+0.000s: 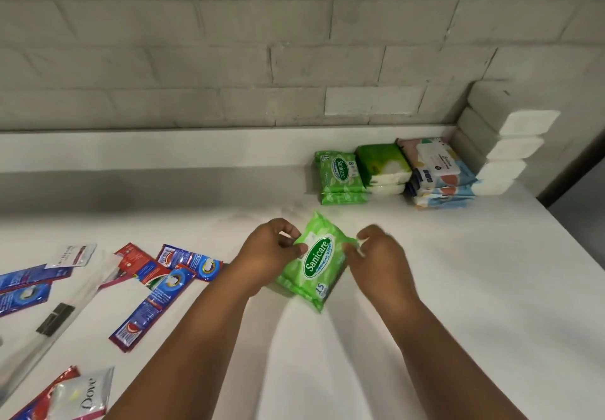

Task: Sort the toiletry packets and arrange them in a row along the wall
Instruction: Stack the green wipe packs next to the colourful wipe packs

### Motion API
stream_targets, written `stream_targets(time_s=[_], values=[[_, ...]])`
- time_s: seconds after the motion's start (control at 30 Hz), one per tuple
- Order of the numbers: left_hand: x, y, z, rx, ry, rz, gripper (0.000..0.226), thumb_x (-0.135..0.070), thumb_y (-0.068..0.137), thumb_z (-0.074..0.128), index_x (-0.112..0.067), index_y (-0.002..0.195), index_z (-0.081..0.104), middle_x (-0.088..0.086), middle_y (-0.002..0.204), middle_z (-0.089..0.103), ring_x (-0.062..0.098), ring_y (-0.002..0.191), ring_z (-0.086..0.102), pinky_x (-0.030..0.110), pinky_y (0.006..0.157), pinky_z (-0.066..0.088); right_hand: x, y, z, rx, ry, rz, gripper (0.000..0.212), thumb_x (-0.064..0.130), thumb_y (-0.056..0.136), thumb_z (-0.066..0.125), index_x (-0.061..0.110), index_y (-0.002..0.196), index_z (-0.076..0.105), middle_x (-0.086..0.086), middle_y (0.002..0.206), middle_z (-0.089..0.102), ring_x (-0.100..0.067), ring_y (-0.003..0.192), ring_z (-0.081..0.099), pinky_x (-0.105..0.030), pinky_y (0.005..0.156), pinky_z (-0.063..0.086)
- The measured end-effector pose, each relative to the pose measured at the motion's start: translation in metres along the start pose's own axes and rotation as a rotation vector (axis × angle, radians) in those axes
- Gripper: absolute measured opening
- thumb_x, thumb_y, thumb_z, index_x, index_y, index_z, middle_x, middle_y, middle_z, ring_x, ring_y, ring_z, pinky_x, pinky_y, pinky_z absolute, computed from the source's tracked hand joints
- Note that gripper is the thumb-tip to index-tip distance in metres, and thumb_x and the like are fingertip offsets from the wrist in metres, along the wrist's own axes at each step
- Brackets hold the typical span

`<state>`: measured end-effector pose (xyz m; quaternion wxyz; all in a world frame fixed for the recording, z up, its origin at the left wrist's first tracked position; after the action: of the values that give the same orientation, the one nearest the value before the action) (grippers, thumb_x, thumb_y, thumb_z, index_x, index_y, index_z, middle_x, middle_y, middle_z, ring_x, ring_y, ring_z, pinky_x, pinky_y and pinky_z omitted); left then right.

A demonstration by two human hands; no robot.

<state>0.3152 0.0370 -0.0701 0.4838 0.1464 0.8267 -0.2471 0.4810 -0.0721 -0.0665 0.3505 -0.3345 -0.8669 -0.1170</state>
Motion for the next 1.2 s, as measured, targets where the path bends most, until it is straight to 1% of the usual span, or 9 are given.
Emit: stream_targets(time_s=[0.1, 0.3, 0.47, 0.6, 0.73, 0.87, 0.97, 1.07, 1.2], values=[[-0.027, 0.005, 0.0, 0.12, 0.101, 0.11, 0.015, -0.017, 0.079, 0.077, -0.023, 0.087, 0.066, 0.01, 0.088, 0.072, 0.019, 0.074, 0.064, 0.031, 0.073, 0.048, 0.034, 0.015, -0.034, -0.155, -0.135, -0.331, 0.038, 0.034, 0.088, 0.065, 0.014, 0.119, 0.058, -0.01, 0.115, 0.056, -0.029, 0.105, 0.056, -0.038, 0.088, 0.048], [-0.067, 0.018, 0.012, 0.335, 0.226, 0.259, 0.016, -0.011, 0.078, 0.077, -0.021, 0.086, 0.069, 0.011, 0.083, 0.071, 0.019, 0.077, 0.066, 0.044, 0.086, 0.053, 0.043, 0.025, -0.019, 0.501, -0.139, -0.339, 0.022, 0.033, 0.084, 0.071, 0.023, 0.104, 0.068, 0.006, 0.096, 0.067, -0.013, 0.087, 0.062, -0.025, 0.071, 0.045], [-0.079, 0.04, 0.004, 0.006, 0.231, 0.402, 0.035, -0.018, 0.077, 0.079, -0.023, 0.108, 0.064, -0.001, 0.112, 0.063, 0.016, 0.103, 0.061, 0.026, 0.089, 0.048, 0.016, 0.046, -0.02, 0.325, 0.252, -0.181, 0.011, 0.024, 0.081, 0.075, 0.016, 0.087, 0.071, -0.01, 0.085, 0.071, -0.018, 0.073, 0.063, -0.033, 0.068, 0.049], [-0.052, 0.049, -0.005, -0.358, 0.021, 0.282, 0.045, -0.035, 0.079, 0.075, -0.019, 0.116, 0.056, 0.008, 0.118, 0.055, 0.024, 0.1, 0.06, 0.037, 0.09, 0.051, -0.005, 0.057, -0.01, 0.223, 0.813, 0.117, 0.012, 0.012, 0.087, 0.068, 0.004, 0.096, 0.068, -0.021, 0.098, 0.072, -0.037, 0.088, 0.069, -0.051, 0.077, 0.057], [-0.02, 0.054, 0.038, -0.092, -0.412, -0.086, 0.05, -0.036, 0.085, 0.069, -0.012, 0.123, 0.047, 0.006, 0.099, 0.065, 0.02, 0.08, 0.066, 0.033, 0.074, 0.054, -0.009, 0.076, 0.002, 0.161, 1.096, 0.285, 0.019, 0.008, 0.091, 0.061, -0.004, 0.105, 0.064, -0.024, 0.108, 0.069, -0.04, 0.094, 0.068, -0.062, 0.082, 0.053], [-0.027, 0.075, 0.049, -0.04, -0.492, -0.027, 0.034, -0.016, 0.085, 0.071, -0.01, 0.112, 0.053, 0.006, 0.094, 0.067, 0.016, 0.077, 0.064, 0.024, 0.064, 0.054, -0.002, 0.096, 0.01, 0.082, 1.13, 0.276, 0.009, 0.006, 0.093, 0.059, 0.006, 0.098, 0.066, -0.017, 0.103, 0.07, -0.029, 0.081, 0.07, -0.042, 0.068, 0.06], [-0.032, 0.092, 0.045, -0.086, -0.482, -0.005, 0.027, -0.007, 0.081, 0.073, -0.01, 0.102, 0.057, 0.008, 0.09, 0.067, 0.019, 0.076, 0.064, 0.031, 0.07, 0.055, 0.0, 0.109, 0.015, 0.028, 1.025, 0.262, 0.006, 0.013, 0.092, 0.062, 0.011, 0.09, 0.068, -0.015, 0.095, 0.072, -0.026, 0.076, 0.07, -0.037, 0.06, 0.059], [-0.033, 0.107, 0.038, -0.14, -0.483, 0.015, 0.025, -0.006, 0.079, 0.075, -0.012, 0.097, 0.06, 0.012, 0.093, 0.07, 0.021, 0.078, 0.067, 0.033, 0.074, 0.057, 0.008, 0.122, 0.003, -0.105, 0.478, 0.098, 0.023, 0.033, 0.088, 0.065, 0.012, 0.096, 0.065, -0.007, 0.086, 0.07, -0.025, 0.075, 0.065, -0.037, 0.066, 0.054], [-0.031, 0.12, 0.034, -0.203, -0.482, 0.032, 0.021, -0.006, 0.077, 0.076, -0.016, 0.088, 0.061, 0.012, 0.092, 0.069, 0.02, 0.077, 0.067, 0.031, 0.072, 0.058, 0.029, 0.12, -0.008, -0.318, -0.141, -0.146, 0.039, 0.034, 0.088, 0.061, 0.015, 0.121, 0.059, -0.013, 0.111, 0.057, -0.035, 0.094, 0.058, -0.032, 0.073, 0.042]])
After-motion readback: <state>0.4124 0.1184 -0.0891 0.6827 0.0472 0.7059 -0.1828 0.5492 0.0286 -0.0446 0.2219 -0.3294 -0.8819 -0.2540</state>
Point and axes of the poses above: each hand's wrist, its own y-axis towards the middle knuckle, its own z-axis out of the palm, x = y × z, the point moved 7 cm from there along y, towards the middle knuckle
